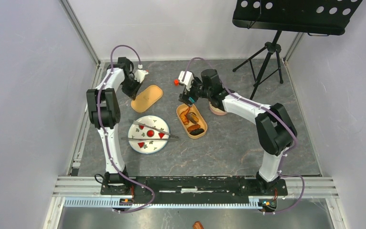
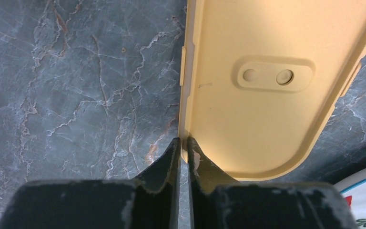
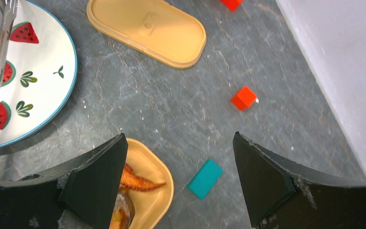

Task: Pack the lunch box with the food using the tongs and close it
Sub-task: Pick up the box lid from the center of the board.

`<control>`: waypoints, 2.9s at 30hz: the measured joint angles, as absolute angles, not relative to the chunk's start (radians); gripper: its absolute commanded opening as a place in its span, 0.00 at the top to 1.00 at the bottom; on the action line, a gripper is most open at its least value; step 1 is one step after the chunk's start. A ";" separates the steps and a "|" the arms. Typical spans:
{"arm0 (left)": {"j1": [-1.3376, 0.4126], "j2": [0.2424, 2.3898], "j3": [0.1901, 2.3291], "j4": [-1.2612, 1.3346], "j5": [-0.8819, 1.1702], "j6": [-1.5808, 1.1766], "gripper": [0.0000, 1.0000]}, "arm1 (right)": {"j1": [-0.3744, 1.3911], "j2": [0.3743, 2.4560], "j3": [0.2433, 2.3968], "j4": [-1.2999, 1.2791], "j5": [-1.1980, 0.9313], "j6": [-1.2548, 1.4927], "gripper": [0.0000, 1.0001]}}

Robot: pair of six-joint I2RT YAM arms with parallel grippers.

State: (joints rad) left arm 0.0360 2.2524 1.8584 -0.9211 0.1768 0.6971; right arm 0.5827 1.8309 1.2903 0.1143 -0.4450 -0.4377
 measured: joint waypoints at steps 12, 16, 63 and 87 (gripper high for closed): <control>0.034 2.298 1.971 -1.080 0.247 0.678 0.98 | 0.658 1.966 1.290 0.307 -0.429 -0.617 0.13; 0.034 2.297 2.016 -1.126 0.310 0.640 0.98 | 0.677 1.992 1.284 0.381 -0.411 -0.687 0.13; 0.176 2.061 2.172 -1.011 0.646 0.417 0.22 | 0.779 2.106 1.270 0.897 -0.247 -0.792 1.00; -0.171 1.584 1.735 -0.819 0.816 0.704 0.42 | 0.548 1.841 1.456 -0.011 -0.778 -0.038 1.00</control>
